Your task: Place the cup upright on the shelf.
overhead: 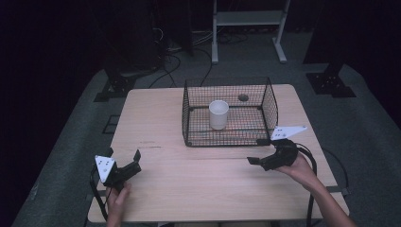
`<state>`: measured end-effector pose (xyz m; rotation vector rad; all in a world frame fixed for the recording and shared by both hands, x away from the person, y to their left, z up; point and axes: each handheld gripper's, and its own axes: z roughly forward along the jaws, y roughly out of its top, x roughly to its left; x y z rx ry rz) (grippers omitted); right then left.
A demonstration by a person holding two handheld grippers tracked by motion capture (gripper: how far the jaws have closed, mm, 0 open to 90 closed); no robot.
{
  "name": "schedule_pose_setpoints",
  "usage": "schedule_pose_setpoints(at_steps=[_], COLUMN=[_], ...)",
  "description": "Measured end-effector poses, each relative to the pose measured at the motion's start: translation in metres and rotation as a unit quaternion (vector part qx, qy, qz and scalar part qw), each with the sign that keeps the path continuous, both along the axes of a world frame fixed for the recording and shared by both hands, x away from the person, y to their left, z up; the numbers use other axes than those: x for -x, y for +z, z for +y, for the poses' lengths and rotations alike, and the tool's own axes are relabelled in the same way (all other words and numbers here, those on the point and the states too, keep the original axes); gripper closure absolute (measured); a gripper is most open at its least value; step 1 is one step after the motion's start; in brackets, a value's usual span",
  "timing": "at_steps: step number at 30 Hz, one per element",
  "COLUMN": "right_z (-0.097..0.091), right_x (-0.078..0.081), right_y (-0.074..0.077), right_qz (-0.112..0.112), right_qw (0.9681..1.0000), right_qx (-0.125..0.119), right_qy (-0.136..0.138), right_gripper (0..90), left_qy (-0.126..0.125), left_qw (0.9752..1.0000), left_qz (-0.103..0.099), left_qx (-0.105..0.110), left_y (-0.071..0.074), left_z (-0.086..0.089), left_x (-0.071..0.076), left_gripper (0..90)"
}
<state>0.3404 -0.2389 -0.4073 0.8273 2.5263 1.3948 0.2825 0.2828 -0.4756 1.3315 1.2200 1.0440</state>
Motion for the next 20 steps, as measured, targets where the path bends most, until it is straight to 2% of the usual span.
schedule_pose_setpoints(at_steps=[6,10,11,14,16,19,20], right_z=[-0.007,-0.011,-0.012,-0.013,-0.013,-0.018,-0.02], right_x=[0.006,0.012,0.017,0.027,0.036,0.058,0.068], right_y=[-0.004,-0.008,-0.01,-0.015,-0.02,-0.032,-0.038], right_qz=[0.002,0.001,-0.003,-0.006,-0.022,-0.038,-0.049], right_qw=[1.0,0.9999,0.9998,0.9998,0.9993,0.9976,0.996], right_qx=[-0.001,0.008,0.001,0.002,0.006,-0.025,-0.037], right_qy=[-0.006,-0.013,-0.017,-0.021,-0.03,-0.051,-0.065], right_gripper=[13.5,13.4,13.5,13.5,13.4,13.4,13.4], left_qy=[0.001,0.001,0.001,0.002,0.003,0.006,0.006], left_qw=[1.0,1.0,1.0,1.0,1.0,1.0,1.0], left_qz=[0.0,0.0,0.0,0.0,0.0,0.0,0.0], left_qx=[0.001,0.0,0.0,0.001,0.001,0.0,0.0], left_y=[0.0,0.0,0.0,0.0,0.0,0.0,0.0], left_z=[0.0,0.0,0.0,0.0,0.0,0.001,0.001], left_x=[0.0,0.0,0.0,0.0,0.0,0.0,0.0], left_gripper=[0.0,0.0,0.0,0.0,0.0,0.0,0.0])
